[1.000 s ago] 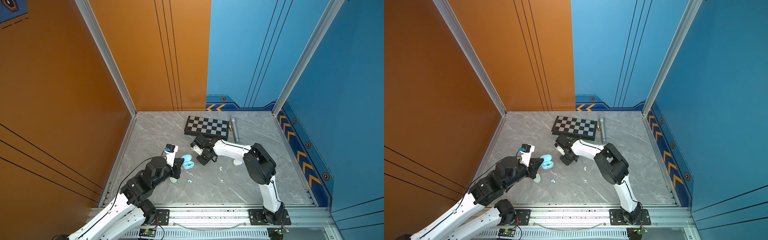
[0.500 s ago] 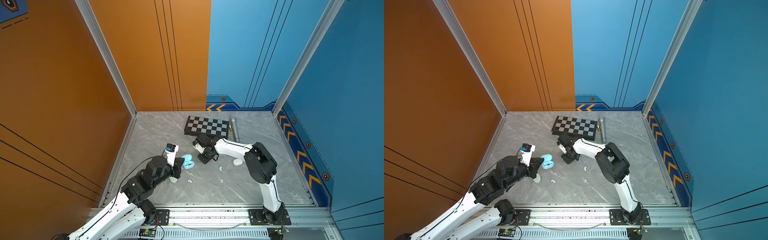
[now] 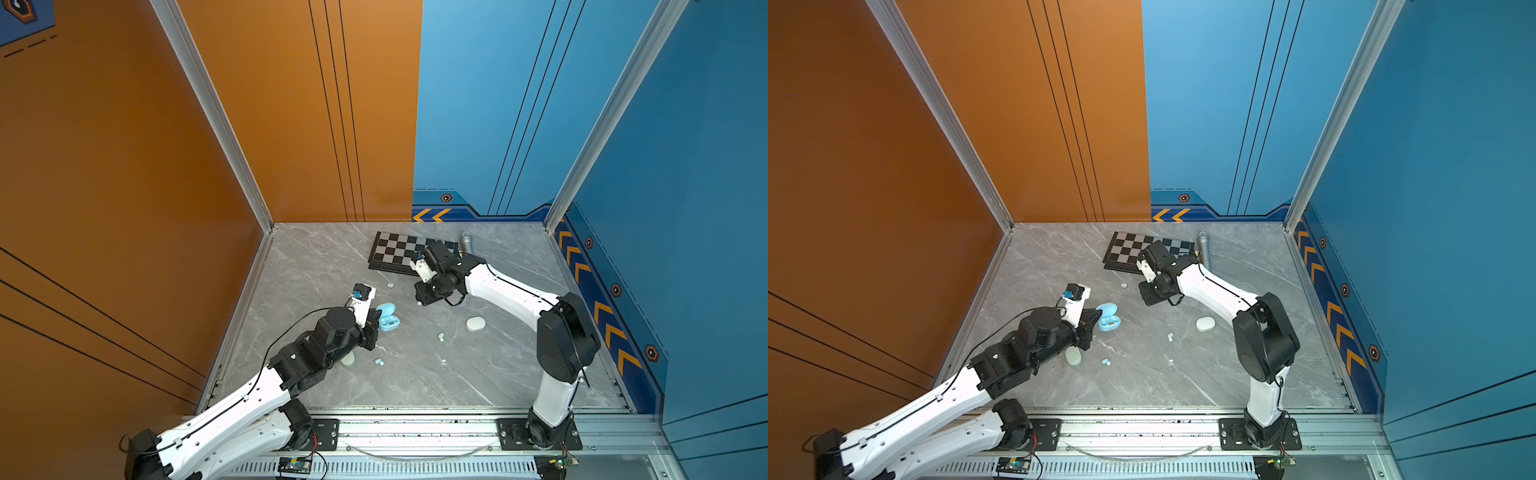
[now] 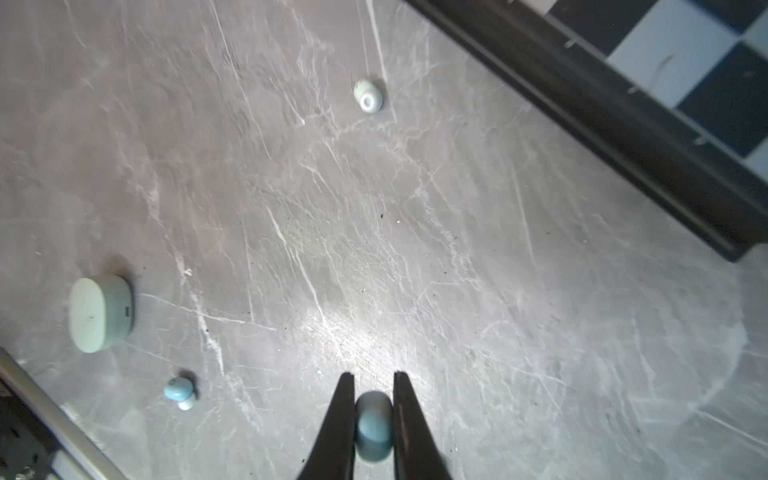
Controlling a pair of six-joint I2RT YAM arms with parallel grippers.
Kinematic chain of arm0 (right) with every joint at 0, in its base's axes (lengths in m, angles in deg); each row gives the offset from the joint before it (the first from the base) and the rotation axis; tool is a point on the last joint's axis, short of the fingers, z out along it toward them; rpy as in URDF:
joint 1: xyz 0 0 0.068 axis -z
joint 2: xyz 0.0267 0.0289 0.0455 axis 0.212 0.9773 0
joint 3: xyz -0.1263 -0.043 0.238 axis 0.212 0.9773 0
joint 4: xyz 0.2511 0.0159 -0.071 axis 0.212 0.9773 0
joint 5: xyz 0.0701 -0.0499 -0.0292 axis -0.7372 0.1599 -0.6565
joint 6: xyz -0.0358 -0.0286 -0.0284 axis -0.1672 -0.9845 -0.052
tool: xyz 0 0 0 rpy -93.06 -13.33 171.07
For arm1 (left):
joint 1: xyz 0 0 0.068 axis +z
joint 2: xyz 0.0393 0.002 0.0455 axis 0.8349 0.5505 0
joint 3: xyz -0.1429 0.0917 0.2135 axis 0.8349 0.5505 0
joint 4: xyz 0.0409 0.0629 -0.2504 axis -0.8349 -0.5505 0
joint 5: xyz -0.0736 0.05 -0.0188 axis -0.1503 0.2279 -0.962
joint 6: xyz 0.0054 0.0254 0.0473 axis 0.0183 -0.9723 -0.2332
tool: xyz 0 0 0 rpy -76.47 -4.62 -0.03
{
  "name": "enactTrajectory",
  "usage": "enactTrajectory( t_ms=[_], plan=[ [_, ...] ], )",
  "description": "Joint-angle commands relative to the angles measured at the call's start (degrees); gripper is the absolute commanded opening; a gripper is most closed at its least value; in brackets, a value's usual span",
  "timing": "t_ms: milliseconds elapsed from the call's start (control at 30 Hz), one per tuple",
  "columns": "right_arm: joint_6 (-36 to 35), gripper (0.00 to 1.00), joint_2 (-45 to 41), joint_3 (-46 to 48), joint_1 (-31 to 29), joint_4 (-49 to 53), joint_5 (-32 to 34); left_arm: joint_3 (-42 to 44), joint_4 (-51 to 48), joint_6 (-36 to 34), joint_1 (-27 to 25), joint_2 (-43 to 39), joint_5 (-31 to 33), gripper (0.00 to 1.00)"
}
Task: Insert the wireless bluetooth earbuds into the charging case
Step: 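Carry the earbud with the right gripper over the case in the left gripper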
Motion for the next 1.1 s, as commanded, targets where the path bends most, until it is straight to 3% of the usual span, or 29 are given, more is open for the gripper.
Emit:
enactTrajectory(
  t_ms=[0, 367, 667, 1067],
  plan=[
    [3.77, 0.07, -6.02, 1.94, 0.19, 2.94, -4.06, 1.0, 11.54, -3.72, -1.13, 3.61, 5.11, 0.0],
    [9.91, 0.07, -15.94, 1.56, -1.68, 4.71, -9.37, -3.96, 16.62, -5.35, -2.02, 12.86, 7.58, 0.0],
    [12.24, 0.08, -13.99, -1.38, -6.65, 4.67, -9.61, -5.88, 16.82, -5.89, -2.99, 13.58, 8.2, 0.0],
    [13.8, 0.08, -12.44, -3.68, -7.87, 3.97, -7.56, -7.13, 16.78, -6.37, -4.11, 13.51, 9.26, 0.0]
  ],
)
